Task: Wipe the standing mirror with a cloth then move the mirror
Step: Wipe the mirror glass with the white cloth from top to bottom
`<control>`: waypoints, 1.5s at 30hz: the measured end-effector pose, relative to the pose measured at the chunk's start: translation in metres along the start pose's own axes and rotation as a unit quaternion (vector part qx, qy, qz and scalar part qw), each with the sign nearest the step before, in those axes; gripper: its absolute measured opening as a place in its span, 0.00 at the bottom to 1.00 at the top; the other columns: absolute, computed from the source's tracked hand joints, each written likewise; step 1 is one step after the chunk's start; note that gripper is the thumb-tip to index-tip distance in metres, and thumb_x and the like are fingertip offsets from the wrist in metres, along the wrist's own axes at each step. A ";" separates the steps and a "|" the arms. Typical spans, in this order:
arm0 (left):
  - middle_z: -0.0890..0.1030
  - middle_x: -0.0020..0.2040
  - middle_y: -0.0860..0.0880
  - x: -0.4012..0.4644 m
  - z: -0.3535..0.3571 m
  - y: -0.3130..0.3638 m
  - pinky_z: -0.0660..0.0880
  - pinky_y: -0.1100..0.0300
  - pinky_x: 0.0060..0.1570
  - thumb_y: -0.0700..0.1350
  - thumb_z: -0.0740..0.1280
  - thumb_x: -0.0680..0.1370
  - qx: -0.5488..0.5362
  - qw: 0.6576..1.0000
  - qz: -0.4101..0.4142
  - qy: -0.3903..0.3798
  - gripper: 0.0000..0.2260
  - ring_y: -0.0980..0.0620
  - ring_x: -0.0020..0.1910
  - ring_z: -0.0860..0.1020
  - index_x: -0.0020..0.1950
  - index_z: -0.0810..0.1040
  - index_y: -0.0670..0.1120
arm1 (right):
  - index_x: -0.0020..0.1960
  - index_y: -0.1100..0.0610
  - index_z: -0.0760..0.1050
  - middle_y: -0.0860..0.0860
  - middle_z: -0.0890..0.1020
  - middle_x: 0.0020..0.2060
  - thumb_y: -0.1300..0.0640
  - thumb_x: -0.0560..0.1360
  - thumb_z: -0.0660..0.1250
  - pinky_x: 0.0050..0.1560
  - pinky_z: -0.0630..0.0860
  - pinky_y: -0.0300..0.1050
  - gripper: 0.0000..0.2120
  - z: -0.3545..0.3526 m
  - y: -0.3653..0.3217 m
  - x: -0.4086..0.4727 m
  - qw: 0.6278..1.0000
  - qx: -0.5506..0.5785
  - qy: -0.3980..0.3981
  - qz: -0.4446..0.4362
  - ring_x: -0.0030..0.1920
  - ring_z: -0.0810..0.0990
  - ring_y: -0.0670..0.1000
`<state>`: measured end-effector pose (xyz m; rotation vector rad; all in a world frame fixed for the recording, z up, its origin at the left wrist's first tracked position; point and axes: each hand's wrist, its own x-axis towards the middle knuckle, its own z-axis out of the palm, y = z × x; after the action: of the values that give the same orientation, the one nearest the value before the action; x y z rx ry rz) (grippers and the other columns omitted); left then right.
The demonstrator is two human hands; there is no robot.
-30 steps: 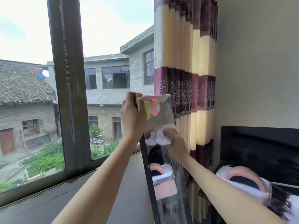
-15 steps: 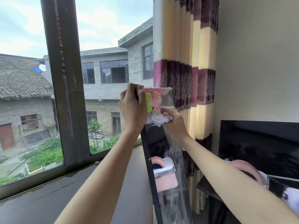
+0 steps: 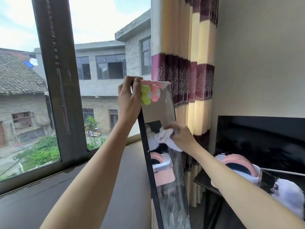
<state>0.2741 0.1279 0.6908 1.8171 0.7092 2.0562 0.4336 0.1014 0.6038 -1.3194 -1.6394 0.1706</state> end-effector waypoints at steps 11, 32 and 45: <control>0.76 0.53 0.45 -0.001 -0.014 -0.004 0.71 0.56 0.55 0.54 0.55 0.75 -0.002 1.000 -0.008 -0.029 0.09 0.45 0.60 0.70 0.48 0.74 0.58 | 0.49 0.66 0.80 0.53 0.77 0.46 0.77 0.68 0.63 0.51 0.69 0.25 0.14 0.024 -0.037 -0.001 0.983 0.073 0.028 -0.165 0.48 0.73 0.37; 0.79 0.55 0.46 0.012 0.009 0.041 0.62 0.51 0.56 0.49 0.54 0.75 0.503 0.855 0.124 -0.030 0.18 0.45 0.56 0.71 0.54 0.80 0.44 | 0.57 0.60 0.76 0.56 0.78 0.55 0.68 0.74 0.57 0.50 0.69 0.42 0.16 -0.045 0.003 0.038 0.993 -0.083 -0.086 -0.001 0.57 0.75 0.55; 0.75 0.59 0.46 0.009 0.035 0.038 0.61 0.49 0.60 0.47 0.62 0.77 0.671 0.724 0.124 -0.102 0.11 0.44 0.61 0.67 0.54 0.79 0.45 | 0.56 0.61 0.79 0.56 0.78 0.56 0.73 0.71 0.60 0.57 0.74 0.35 0.17 0.013 0.032 0.015 0.986 0.031 -0.160 -0.028 0.56 0.75 0.51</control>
<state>0.3109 0.1064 0.7216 2.8129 2.3950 1.3015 0.4466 0.1317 0.5864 -1.2440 -1.9224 0.4143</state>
